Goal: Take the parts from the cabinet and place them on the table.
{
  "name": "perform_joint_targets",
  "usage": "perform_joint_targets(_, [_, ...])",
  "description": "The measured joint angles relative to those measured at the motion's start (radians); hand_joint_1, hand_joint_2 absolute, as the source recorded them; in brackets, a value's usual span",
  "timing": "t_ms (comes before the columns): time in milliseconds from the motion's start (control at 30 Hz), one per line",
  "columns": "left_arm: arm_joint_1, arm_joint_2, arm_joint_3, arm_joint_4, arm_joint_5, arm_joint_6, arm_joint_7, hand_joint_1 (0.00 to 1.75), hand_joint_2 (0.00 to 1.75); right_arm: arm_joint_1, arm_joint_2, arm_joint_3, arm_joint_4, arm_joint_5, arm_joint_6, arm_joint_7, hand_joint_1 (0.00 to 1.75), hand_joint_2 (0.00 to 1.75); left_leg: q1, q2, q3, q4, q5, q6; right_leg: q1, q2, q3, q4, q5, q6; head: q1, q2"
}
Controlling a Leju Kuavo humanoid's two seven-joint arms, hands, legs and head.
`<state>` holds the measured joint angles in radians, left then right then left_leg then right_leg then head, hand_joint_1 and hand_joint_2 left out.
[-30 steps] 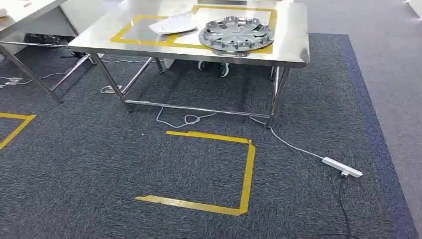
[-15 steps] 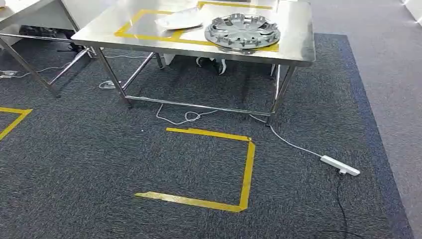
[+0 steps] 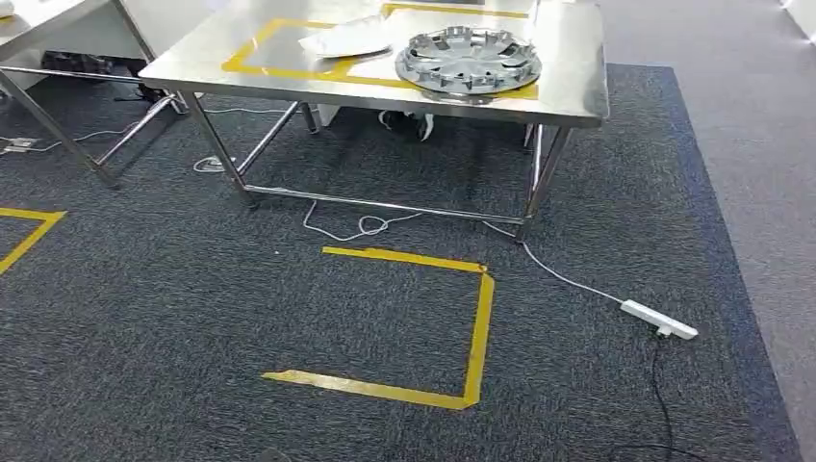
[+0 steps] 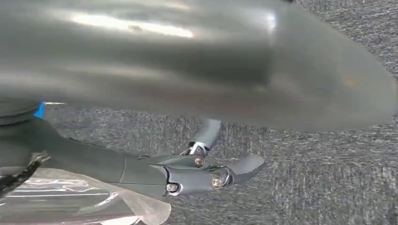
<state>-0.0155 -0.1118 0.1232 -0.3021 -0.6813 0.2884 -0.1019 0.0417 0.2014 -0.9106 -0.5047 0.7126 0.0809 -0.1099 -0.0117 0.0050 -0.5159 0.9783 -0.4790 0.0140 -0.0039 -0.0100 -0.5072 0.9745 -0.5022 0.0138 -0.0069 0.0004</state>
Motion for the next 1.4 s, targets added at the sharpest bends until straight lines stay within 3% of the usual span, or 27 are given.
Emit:
perform_joint_targets(267, [-0.006,0.0,0.0,0.002,0.007,0.0,0.0,0.0,0.0,-0.006,-0.01,-0.006,0.026,0.02,-0.046,0.0,0.0,0.0,0.0,0.0,0.0,0.0,0.0,-0.001,0.0,0.0,0.0,0.001,0.0,0.0,0.0,0.0])
perform_joint_targets(300, [-0.007,0.001,0.0,0.002,0.007,0.001,0.0,0.0,0.0,-0.006,-0.011,-0.006,0.028,0.026,-0.054,-0.001,0.0,0.0,-0.005,0.0,-0.003,0.008,-0.002,0.006,-0.005,-0.001,0.007,-0.007,0.007,0.009,0.0,0.0])
perform_joint_targets(367, [-0.008,0.001,0.0,0.005,0.008,0.003,-0.001,0.0,0.0,-0.01,-0.011,-0.006,0.032,0.035,-0.071,-0.005,0.0,0.0,-0.002,-0.001,-0.003,-0.015,0.013,0.023,0.0,-0.005,0.012,-0.012,0.013,0.019,-0.002,0.0])
perform_joint_targets(400, [-0.009,-0.001,0.0,0.005,0.008,0.003,-0.001,0.0,0.0,-0.01,-0.015,-0.006,0.033,0.039,-0.076,-0.008,0.0,0.0,0.009,-0.001,0.007,-0.032,0.026,0.025,-0.001,-0.002,0.001,-0.004,-0.002,0.017,-0.002,0.0])
perform_joint_targets(433, [-0.011,-0.001,0.0,0.005,0.009,0.005,-0.001,0.0,0.0,-0.011,-0.016,-0.005,0.037,0.044,-0.086,-0.011,0.0,0.0,0.012,-0.004,0.005,-0.039,0.032,0.032,0.001,0.003,-0.018,0.034,-0.036,0.019,0.004,0.0])
perform_joint_targets(500, [-0.011,-0.002,0.0,0.008,0.009,0.005,-0.001,0.0,0.0,-0.015,-0.021,-0.005,0.046,0.05,-0.093,-0.011,0.0,0.0,0.014,-0.01,-0.006,-0.039,0.037,0.028,-0.006,0.008,-0.091,0.195,-0.115,0.028,0.007,0.0])
perform_joint_targets(533, [-0.01,-0.003,0.0,0.01,0.009,0.005,-0.001,0.0,0.0,-0.015,-0.022,-0.005,0.049,0.053,-0.095,-0.011,0.0,0.0,0.014,-0.013,-0.009,-0.038,0.038,0.026,-0.009,0.008,-0.127,0.272,-0.142,0.033,0.007,0.0])
perform_joint_targets(567, [-0.008,-0.003,0.0,0.012,0.011,0.005,-0.001,0.0,0.0,-0.015,-0.022,-0.004,0.054,0.055,-0.097,-0.011,0.0,0.0,0.016,-0.019,-0.011,-0.037,0.04,0.023,-0.013,0.008,-0.147,0.312,-0.147,0.037,0.007,0.0])
perform_joint_targets(600, [-0.008,-0.003,0.0,0.014,0.011,0.005,-0.001,0.0,0.0,-0.014,-0.024,-0.003,0.057,0.056,-0.098,-0.011,0.0,0.0,0.019,-0.027,-0.011,-0.036,0.041,0.019,-0.018,0.008,-0.14,0.297,-0.123,0.042,0.007,0.0])
perform_joint_targets(633, [-0.008,-0.003,0.0,0.016,0.011,0.005,-0.001,0.0,0.0,-0.014,-0.026,-0.003,0.06,0.056,-0.101,-0.011,0.0,0.0,0.023,-0.037,-0.012,-0.033,0.041,0.013,-0.024,0.009,-0.109,0.235,-0.081,0.049,0.007,0.0])
perform_joint_targets(667, [-0.009,-0.004,0.0,0.016,0.011,0.005,-0.001,0.0,0.0,-0.014,-0.029,-0.002,0.062,0.056,-0.102,-0.011,0.0,0.0,0.03,-0.049,-0.015,-0.026,0.04,0.004,-0.03,0.013,-0.06,0.138,-0.031,0.055,0.007,0.0])
perform_joint_targets(700, [-0.011,-0.004,0.0,0.016,0.012,0.005,-0.001,0.0,0.0,-0.014,-0.031,-0.001,0.064,0.056,-0.103,-0.013,0.0,0.0,0.034,-0.058,-0.02,-0.014,0.035,-0.005,-0.039,0.036,-0.011,0.046,0.005,0.063,0.008,0.0])
perform_joint_targets(733, [-0.013,-0.003,0.0,0.016,0.012,0.005,-0.001,0.0,0.0,-0.017,-0.031,0.0,0.07,0.056,-0.103,-0.013,0.0,0.0,0.032,-0.066,-0.029,-0.004,0.032,-0.017,-0.038,0.078,0.005,0.012,-0.025,0.071,0.011,0.0])
perform_joint_targets(767, [-0.016,-0.003,0.0,0.016,0.015,0.005,-0.001,0.0,0.0,-0.019,-0.031,0.001,0.074,0.057,-0.103,-0.014,0.0,0.0,0.031,-0.077,-0.037,0.01,0.029,-0.026,-0.037,0.069,0.0,0.011,-0.018,0.046,0.011,0.0])
perform_joint_targets(867, [-0.009,-0.002,0.0,0.017,0.018,0.006,-0.001,0.0,0.0,-0.02,-0.034,0.001,0.079,0.058,-0.105,-0.014,0.0,0.0,0.039,-0.097,-0.043,0.002,0.04,-0.045,-0.028,0.043,0.006,0.024,-0.018,0.016,0.011,0.0])
perform_joint_targets(900, [-0.007,-0.002,0.0,0.018,0.018,0.006,-0.001,0.0,0.0,-0.022,-0.034,0.001,0.08,0.058,-0.105,-0.015,0.0,0.0,0.041,-0.088,-0.045,0.011,0.036,-0.047,-0.03,0.031,-0.009,0.021,-0.011,0.004,0.01,0.0])
perform_joint_targets(933, [-0.007,-0.002,0.0,0.019,0.019,0.006,-0.001,0.0,0.0,-0.024,-0.034,0.001,0.08,0.058,-0.105,-0.016,0.0,0.0,0.039,-0.049,-0.061,0.044,0.005,-0.047,-0.028,0.022,-0.001,0.021,-0.009,-0.002,0.009,0.0])
perform_joint_targets(967, [-0.009,-0.002,0.0,0.019,0.019,0.006,-0.002,0.0,0.0,-0.023,-0.034,0.001,0.083,0.058,-0.105,-0.016,0.0,0.0,0.038,-0.027,-0.093,0.113,-0.043,-0.048,-0.025,0.013,-0.005,0.021,-0.007,-0.006,0.002,0.0])
perform_joint_targets(1033, [-0.012,-0.002,0.0,0.019,0.021,0.006,-0.001,0.0,0.0,-0.02,-0.034,0.001,0.088,0.058,-0.106,-0.016,0.0,0.0,0.038,-0.015,-0.167,0.286,-0.127,-0.05,-0.018,-0.016,-0.012,0.022,-0.005,-0.009,0.001,0.0])
perform_joint_targets(1067, [-0.011,-0.002,0.0,0.019,0.021,0.006,-0.002,0.0,0.0,-0.02,-0.035,0.001,0.089,0.058,-0.106,-0.016,0.0,0.0,0.038,-0.014,-0.183,0.332,-0.139,-0.049,-0.016,-0.027,-0.014,0.022,-0.004,-0.01,0.0,0.0])
perform_joint_targets(1100, [-0.007,-0.002,0.0,0.019,0.022,0.006,-0.002,0.0,0.0,-0.02,-0.035,0.001,0.091,0.058,-0.107,-0.016,0.0,0.0,0.038,-0.013,-0.177,0.329,-0.127,-0.046,-0.014,-0.038,-0.015,0.023,-0.004,-0.011,0.0,0.0])
perform_joint_targets(1167, [-0.006,-0.002,0.0,0.019,0.022,0.006,-0.002,0.0,0.0,-0.024,-0.036,0.001,0.094,0.059,-0.109,-0.016,0.0,0.0,0.035,-0.005,-0.102,0.201,-0.051,-0.034,-0.01,-0.059,-0.012,0.022,-0.004,-0.01,0.0,0.0])
perform_joint_targets(1200, [-0.007,-0.002,0.0,0.019,0.022,0.006,-0.003,0.0,0.0,-0.025,-0.036,0.002,0.096,0.06,-0.111,-0.017,0.0,0.0,0.03,0.019,-0.052,0.108,-0.011,-0.025,-0.009,-0.069,-0.009,0.022,-0.005,-0.009,0.0,0.0])
perform_joint_targets(1233, [-0.009,-0.002,0.0,0.019,0.022,0.006,-0.003,0.0,0.0,-0.026,-0.036,0.002,0.098,0.06,-0.112,-0.018,0.0,0.0,0.02,0.066,-0.015,0.035,0.001,-0.015,-0.008,-0.078,-0.007,0.022,-0.006,-0.008,0.0,0.0])
perform_joint_targets(1267, [-0.014,-0.002,0.0,0.019,0.023,0.006,-0.004,0.0,0.0,-0.026,-0.036,0.002,0.101,0.061,-0.113,-0.018,0.0,0.0,0.013,0.076,-0.013,0.021,-0.007,-0.014,0.001,-0.088,-0.008,0.027,-0.01,0.0,0.0,0.0])
perform_joint_targets(1367, [-0.009,-0.002,0.0,0.02,0.024,0.006,-0.006,0.0,0.0,-0.032,-0.038,0.003,0.106,0.064,-0.118,-0.019,0.0,0.0,0.009,0.042,-0.023,0.021,-0.004,-0.009,-0.003,-0.118,0.0,0.015,-0.007,0.014,0.0,0.0])
perform_joint_targets(1400, [-0.007,-0.001,0.0,0.021,0.025,0.006,-0.006,0.0,0.0,-0.035,-0.039,0.004,0.107,0.066,-0.119,-0.019,0.0,0.0,0.017,0.031,-0.017,0.009,0.007,0.001,-0.004,-0.114,-0.001,0.018,-0.012,0.023,0.0,0.0])
